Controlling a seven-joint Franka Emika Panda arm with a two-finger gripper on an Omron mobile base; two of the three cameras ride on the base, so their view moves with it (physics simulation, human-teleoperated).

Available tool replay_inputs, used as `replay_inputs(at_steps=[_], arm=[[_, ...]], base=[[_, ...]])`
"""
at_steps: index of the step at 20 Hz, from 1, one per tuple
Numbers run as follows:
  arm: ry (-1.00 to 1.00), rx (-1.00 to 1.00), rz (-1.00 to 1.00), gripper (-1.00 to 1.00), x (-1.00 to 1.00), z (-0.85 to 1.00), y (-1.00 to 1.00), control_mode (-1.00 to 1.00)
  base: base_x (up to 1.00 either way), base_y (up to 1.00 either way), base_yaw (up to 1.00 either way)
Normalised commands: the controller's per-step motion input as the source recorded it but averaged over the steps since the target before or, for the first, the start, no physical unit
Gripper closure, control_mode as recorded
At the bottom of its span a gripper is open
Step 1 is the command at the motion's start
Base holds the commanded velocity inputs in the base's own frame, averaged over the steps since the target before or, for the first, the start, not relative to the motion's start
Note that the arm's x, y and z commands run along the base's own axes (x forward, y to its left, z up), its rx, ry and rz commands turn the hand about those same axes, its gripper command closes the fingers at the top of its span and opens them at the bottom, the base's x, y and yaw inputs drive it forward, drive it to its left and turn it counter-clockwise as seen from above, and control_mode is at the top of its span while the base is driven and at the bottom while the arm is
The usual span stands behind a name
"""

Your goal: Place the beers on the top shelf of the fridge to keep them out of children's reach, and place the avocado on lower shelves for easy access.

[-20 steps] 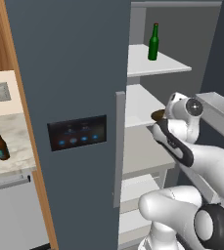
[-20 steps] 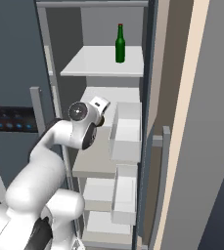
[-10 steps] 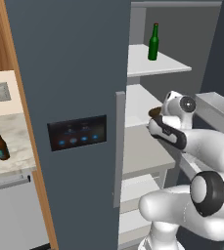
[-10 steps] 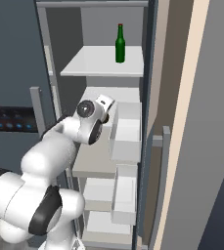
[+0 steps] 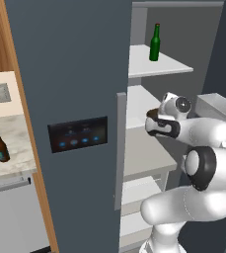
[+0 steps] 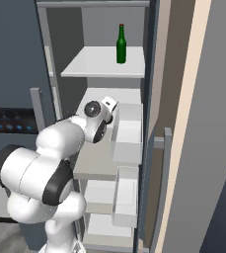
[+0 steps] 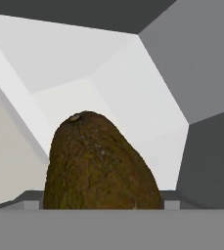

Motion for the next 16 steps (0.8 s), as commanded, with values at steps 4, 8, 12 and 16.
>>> replay_inputs(at_steps=[4,8,12,16], arm=[[0.0,0.0,0.05,1.0,0.35,-0.3,-0.11,-1.0],[0.0,0.01,0.06,1.0,0.43,-0.23,-0.09,-1.0],[0.03,0.0,0.05,1.0,0.52,-0.1,-0.07,-1.0],[0.07,0.0,0.04,1.0,0.52,-0.11,-0.08,-1.0]], base=[[0.0,0.0,0.0],[0.0,0.0,0.0],[0.0,0.0,0.0],[0.0,0.0,0.0]])
